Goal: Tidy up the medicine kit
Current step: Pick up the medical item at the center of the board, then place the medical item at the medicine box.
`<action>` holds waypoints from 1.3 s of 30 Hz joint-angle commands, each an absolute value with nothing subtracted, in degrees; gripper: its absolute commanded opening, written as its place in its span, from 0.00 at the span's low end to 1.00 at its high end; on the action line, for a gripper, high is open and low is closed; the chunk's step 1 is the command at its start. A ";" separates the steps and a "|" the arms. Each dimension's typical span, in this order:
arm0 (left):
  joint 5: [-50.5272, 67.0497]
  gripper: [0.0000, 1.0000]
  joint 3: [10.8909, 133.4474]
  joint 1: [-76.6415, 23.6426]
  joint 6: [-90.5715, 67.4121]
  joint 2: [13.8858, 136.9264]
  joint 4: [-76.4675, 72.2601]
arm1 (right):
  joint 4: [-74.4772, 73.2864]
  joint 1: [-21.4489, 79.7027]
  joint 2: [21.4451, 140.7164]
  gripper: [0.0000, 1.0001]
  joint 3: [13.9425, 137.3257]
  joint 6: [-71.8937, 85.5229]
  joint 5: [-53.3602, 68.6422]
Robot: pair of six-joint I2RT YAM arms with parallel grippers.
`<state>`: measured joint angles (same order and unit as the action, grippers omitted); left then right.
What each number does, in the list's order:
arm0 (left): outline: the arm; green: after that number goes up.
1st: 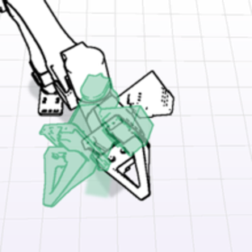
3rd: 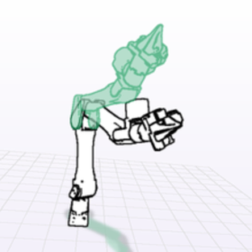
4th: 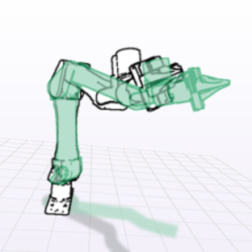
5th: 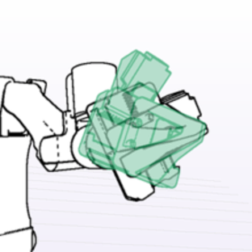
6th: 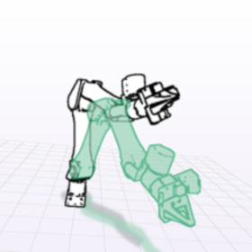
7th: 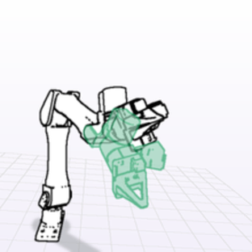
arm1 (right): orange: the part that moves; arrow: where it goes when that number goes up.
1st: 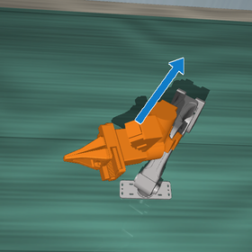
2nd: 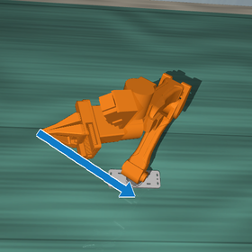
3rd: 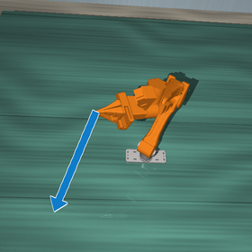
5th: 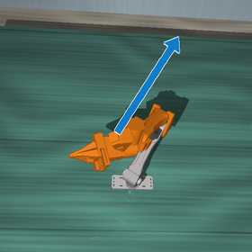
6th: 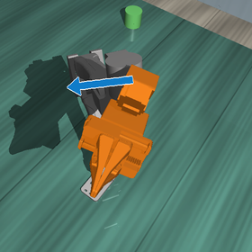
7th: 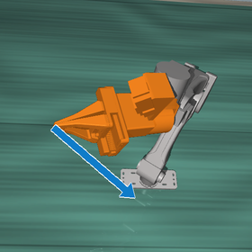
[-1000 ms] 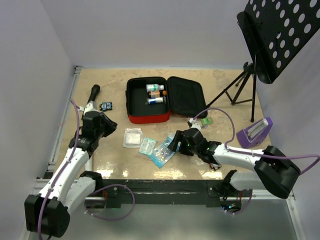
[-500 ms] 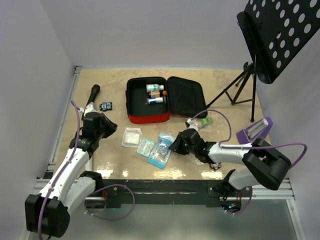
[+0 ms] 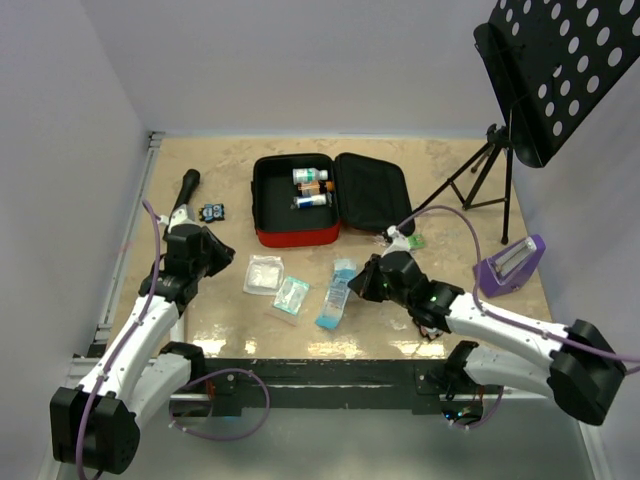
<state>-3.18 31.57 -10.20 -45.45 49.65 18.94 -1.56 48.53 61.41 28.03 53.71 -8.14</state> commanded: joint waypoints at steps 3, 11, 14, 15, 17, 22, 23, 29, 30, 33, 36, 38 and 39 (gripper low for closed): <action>-2.99 0.30 31.64 -10.20 -45.97 49.48 17.40 | -8.34 48.87 57.64 0.00 41.02 44.84 -8.17; -3.34 0.30 33.05 -10.20 -45.70 49.66 18.37 | -9.67 48.87 71.08 0.00 62.90 34.38 -9.67; -3.60 0.30 33.40 -10.20 -45.53 49.83 18.28 | -9.58 48.61 78.19 0.00 70.73 31.56 -10.98; -3.60 0.30 33.49 -10.20 -45.53 50.01 18.19 | -9.67 48.34 80.31 0.00 73.88 31.03 -11.60; -3.78 0.30 33.75 -10.20 -45.26 50.71 18.11 | -8.80 47.03 84.79 0.00 77.42 30.06 -10.90; -4.13 0.30 34.10 -10.20 -44.47 52.56 17.58 | -7.82 44.13 96.75 0.00 87.60 28.57 -10.81; -4.22 0.30 34.28 -10.20 -44.21 52.99 17.40 | -8.00 43.51 99.29 0.00 90.06 28.48 -10.20; -4.48 0.30 35.68 -10.20 -42.98 55.89 16.96 | -9.49 42.19 112.31 0.00 102.11 26.90 -9.58; -4.40 0.30 35.68 -10.20 -42.89 56.33 16.79 | -9.41 41.93 113.63 0.00 103.52 26.72 -9.06; -4.04 0.30 35.77 -10.20 -42.80 57.04 16.26 | -9.75 41.31 117.93 0.00 107.83 26.63 -7.65; -3.96 0.30 35.95 -10.20 -42.54 57.48 16.08 | -10.46 41.22 121.89 0.00 112.40 26.72 -5.89; -4.22 0.30 36.21 -10.20 -42.36 57.83 16.08 | -10.98 41.22 124.09 0.00 115.21 26.98 -4.93; -4.22 0.30 36.47 -10.11 -42.28 57.92 16.17 | -11.42 40.96 125.15 0.00 116.18 27.24 -4.66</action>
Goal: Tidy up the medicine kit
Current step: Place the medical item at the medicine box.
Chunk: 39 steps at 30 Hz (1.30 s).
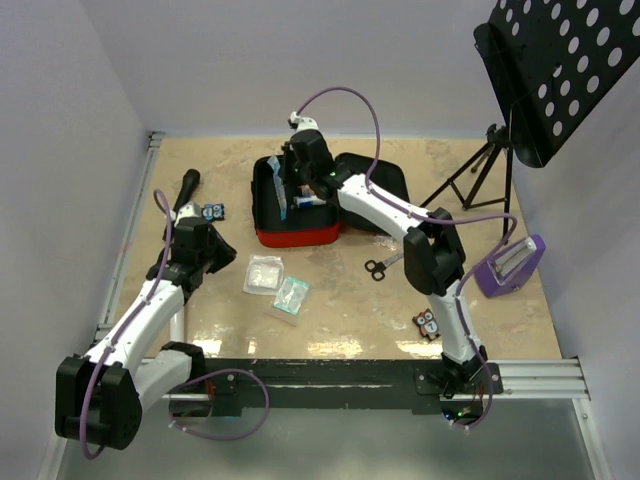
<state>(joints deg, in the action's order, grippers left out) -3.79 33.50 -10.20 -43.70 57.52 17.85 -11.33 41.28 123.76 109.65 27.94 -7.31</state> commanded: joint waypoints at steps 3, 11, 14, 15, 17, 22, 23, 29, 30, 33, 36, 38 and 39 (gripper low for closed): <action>-3.87 0.30 36.83 -10.20 -42.19 58.36 16.17 | -14.57 39.47 128.49 0.00 118.56 28.73 -4.83; -3.08 0.30 36.47 -10.11 -42.36 59.94 14.94 | -13.71 38.41 126.30 0.48 112.59 27.43 -7.56; -2.90 0.30 36.56 -10.19 -42.36 59.94 15.03 | -14.15 38.41 125.77 0.48 112.77 26.28 -8.87; -2.99 0.29 36.56 -10.20 -42.36 59.77 15.03 | -13.89 38.50 125.25 0.45 112.33 25.84 -9.40; -3.16 0.30 36.30 -10.19 -42.45 59.24 14.94 | -12.75 38.67 124.63 0.31 111.45 24.88 -8.71; -3.08 0.30 36.56 -10.20 -42.71 59.41 14.85 | -12.31 40.51 123.15 0.10 109.79 22.77 -8.34; -3.08 0.30 36.91 -10.20 -42.71 59.41 15.03 | -10.83 41.39 120.96 0.11 107.25 22.07 -10.18; -3.61 0.34 40.07 -10.11 -42.45 59.85 16.00 | -3.60 46.93 107.07 0.40 90.37 20.65 -15.73; -3.34 0.35 40.69 -10.11 -42.36 60.11 16.26 | -4.04 47.54 105.66 0.42 88.26 21.44 -16.17; -1.94 0.39 41.57 -10.11 -41.75 59.94 17.31 | -3.87 49.12 99.96 0.43 81.68 22.76 -17.31; -1.32 0.46 40.08 -10.11 -41.31 57.75 17.58 | -1.41 52.02 93.80 0.45 73.41 23.46 -16.44; -2.28 0.57 38.33 -10.11 -41.83 56.43 18.45 | -0.62 54.22 91.59 0.48 68.32 24.69 -16.87; -2.72 0.61 37.71 -10.11 -42.10 55.73 19.15 | -0.35 55.36 90.97 0.50 65.59 25.22 -16.87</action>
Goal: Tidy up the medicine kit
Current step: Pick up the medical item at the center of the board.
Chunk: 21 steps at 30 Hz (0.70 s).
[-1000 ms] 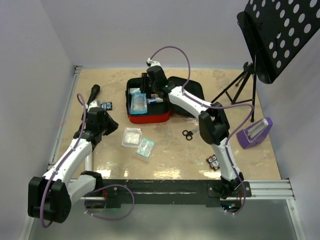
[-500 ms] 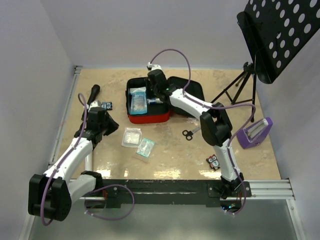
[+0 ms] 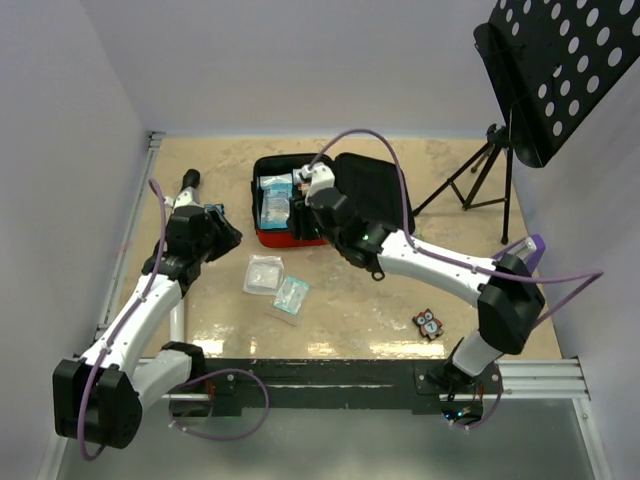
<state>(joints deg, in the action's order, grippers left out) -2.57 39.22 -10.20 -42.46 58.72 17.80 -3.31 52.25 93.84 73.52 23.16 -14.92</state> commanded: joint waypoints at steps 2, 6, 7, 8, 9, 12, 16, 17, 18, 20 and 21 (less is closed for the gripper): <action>-3.43 0.65 35.87 -10.11 -42.71 54.93 19.95 | 2.45 57.56 91.31 0.56 61.37 26.19 -15.74; -3.86 0.65 33.58 -10.11 -43.94 53.18 21.18 | 4.92 62.92 94.91 0.78 60.20 27.16 -17.04; -4.30 0.65 33.31 -10.11 -44.29 52.56 21.62 | 5.18 64.06 96.31 0.82 60.99 26.72 -17.75; -5.00 0.65 33.14 -10.11 -44.91 51.78 22.32 | 5.19 64.94 97.98 0.85 62.21 26.28 -18.36; -6.49 0.65 32.79 -10.11 -46.22 50.81 23.37 | 4.84 65.73 99.30 0.87 63.62 25.93 -19.33; -9.40 0.66 32.52 -10.11 -48.42 48.70 26.62 | 4.05 66.97 104.22 0.98 67.84 24.96 -21.27; -11.51 0.67 32.43 -10.11 -49.83 46.06 29.44 | 1.85 67.15 110.20 0.98 74.52 25.49 -23.90; -11.95 0.67 32.34 -10.11 -50.09 45.36 29.79 | 0.98 67.15 111.43 0.98 76.01 26.10 -24.86; -12.39 0.68 32.26 -10.02 -50.27 44.92 30.14 | 0.18 67.15 112.92 0.98 77.16 26.71 -25.66; -13.35 0.67 32.17 -10.11 -50.80 43.86 30.76 | -1.83 67.15 115.56 0.98 79.88 27.94 -27.24; -13.88 0.67 32.17 -10.11 -51.24 43.42 31.11 | -2.98 67.15 117.14 0.98 81.11 28.56 -28.38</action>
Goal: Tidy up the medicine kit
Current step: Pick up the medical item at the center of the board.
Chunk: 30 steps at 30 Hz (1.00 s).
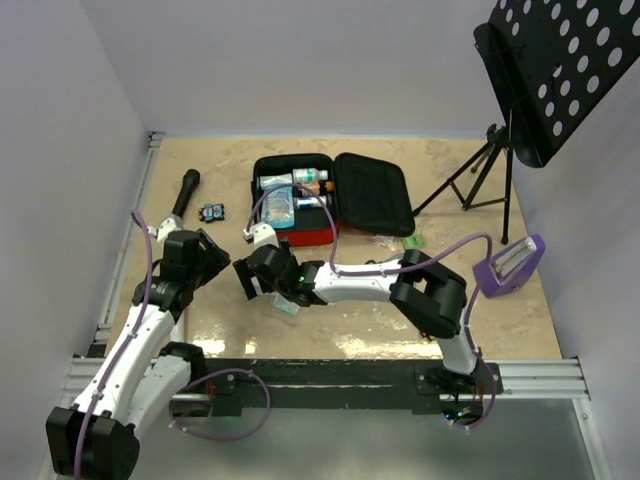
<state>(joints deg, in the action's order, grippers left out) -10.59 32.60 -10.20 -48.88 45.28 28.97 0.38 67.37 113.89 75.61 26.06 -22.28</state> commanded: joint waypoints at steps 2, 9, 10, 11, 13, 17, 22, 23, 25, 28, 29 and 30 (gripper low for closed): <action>-14.67 0.67 32.08 -10.11 -52.20 42.81 31.81 | -4.74 67.15 119.52 0.98 83.22 29.88 -29.18; -17.05 0.67 32.43 -10.11 -53.70 43.15 33.49 | -9.22 67.15 123.66 0.98 86.57 32.87 -30.76; -17.05 0.67 32.43 -10.11 -53.70 43.15 33.40 | -9.23 67.15 123.84 0.98 86.40 33.05 -30.85; -17.14 0.67 32.43 -10.11 -53.70 43.15 33.40 | -9.40 67.15 123.84 0.98 86.05 33.22 -30.85; -16.96 0.67 32.35 -10.11 -53.70 43.07 33.14 | -9.41 67.15 123.75 0.96 85.35 33.66 -31.03; -16.70 0.67 32.34 -10.11 -53.35 43.15 32.78 | -8.70 67.15 122.17 0.83 82.89 33.75 -31.11; -16.70 0.67 32.43 -10.11 -53.09 42.98 32.70 | -7.91 67.15 117.70 0.63 78.23 33.84 -31.73; -16.70 0.67 32.43 -10.11 -53.09 43.07 32.61 | -7.91 67.15 116.47 0.60 77.61 33.84 -31.90; -16.61 0.67 32.61 -10.11 -53.09 43.07 32.52 | -8.26 67.15 113.57 0.58 76.30 33.92 -31.99; -16.52 0.67 32.78 -10.11 -53.09 43.24 32.34 | -9.31 67.15 108.48 0.58 75.24 33.84 -32.34; -16.52 0.67 32.87 -10.11 -53.09 43.33 32.26 | -9.58 67.15 106.89 0.57 75.06 33.66 -32.69; -16.44 0.67 32.87 -10.11 -53.09 43.42 32.08 | -9.93 67.15 105.13 0.58 75.06 33.31 -32.78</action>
<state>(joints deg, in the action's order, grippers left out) -15.86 32.45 -10.20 -52.97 43.27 32.97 -9.06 67.37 113.65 75.13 32.69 -30.55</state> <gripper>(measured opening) 0.671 0.580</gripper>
